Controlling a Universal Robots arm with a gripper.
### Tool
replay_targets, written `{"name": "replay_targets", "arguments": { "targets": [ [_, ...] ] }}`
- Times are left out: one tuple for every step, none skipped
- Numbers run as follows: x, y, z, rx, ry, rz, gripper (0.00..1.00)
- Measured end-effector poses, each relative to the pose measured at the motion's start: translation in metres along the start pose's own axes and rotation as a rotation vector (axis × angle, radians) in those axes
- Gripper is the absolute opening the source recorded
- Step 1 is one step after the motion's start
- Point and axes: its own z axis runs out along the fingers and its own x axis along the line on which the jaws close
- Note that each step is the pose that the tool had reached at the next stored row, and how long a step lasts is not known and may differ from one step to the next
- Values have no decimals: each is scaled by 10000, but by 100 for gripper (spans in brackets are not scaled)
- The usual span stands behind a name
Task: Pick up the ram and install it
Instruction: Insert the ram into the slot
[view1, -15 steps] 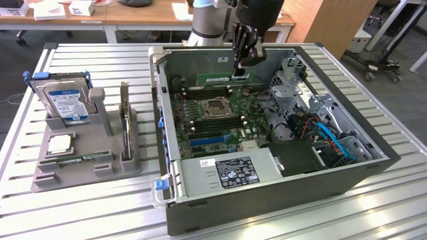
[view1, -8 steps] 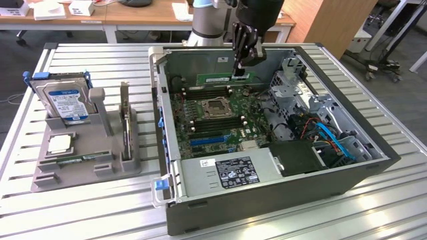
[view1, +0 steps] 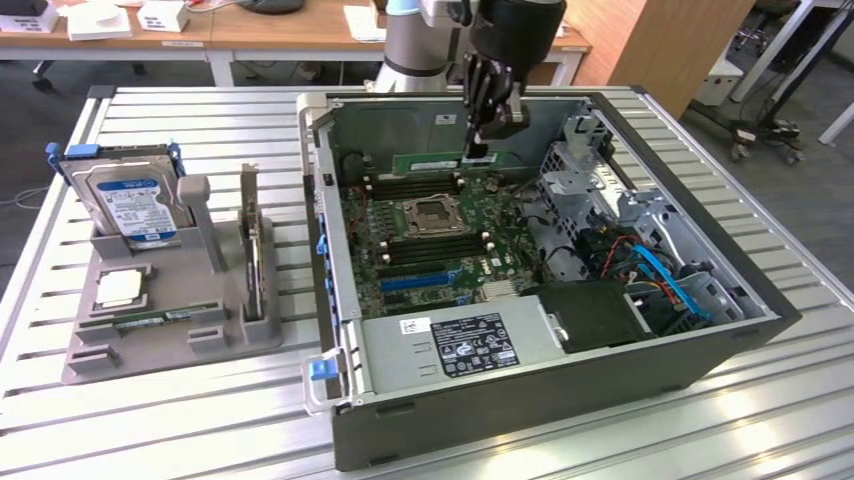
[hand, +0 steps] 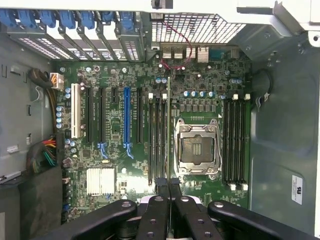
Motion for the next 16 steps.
{"name": "replay_targets", "arguments": {
  "targets": [
    [0, -1, 14, 0, 0, 0, 11],
    [1, -1, 28, 0, 1, 0, 11],
    [1, -1, 42, 0, -1, 0, 11],
    [1, -2, 54, 0, 0, 0, 11],
    [2, -2, 65, 0, 1, 0, 11],
    [2, -3, 76, -1, 1, 1, 11],
    [2, -3, 87, -1, 1, 0, 11],
    [3, -3, 97, -1, 1, 0, 11],
    [3, -4, 108, -1, 1, 0, 11],
    [3, -4, 118, -1, 1, 0, 11],
    [3, -4, 127, -1, 1, 0, 11],
    [4, -5, 137, 0, 0, 1, 11],
    [4, -5, 146, 0, 0, 1, 11],
    [4, -5, 156, -1, 0, 2, 11],
    [5, -6, 166, -1, 0, 3, 11],
    [5, -6, 176, -1, 1, 4, 11]
  ]
}}
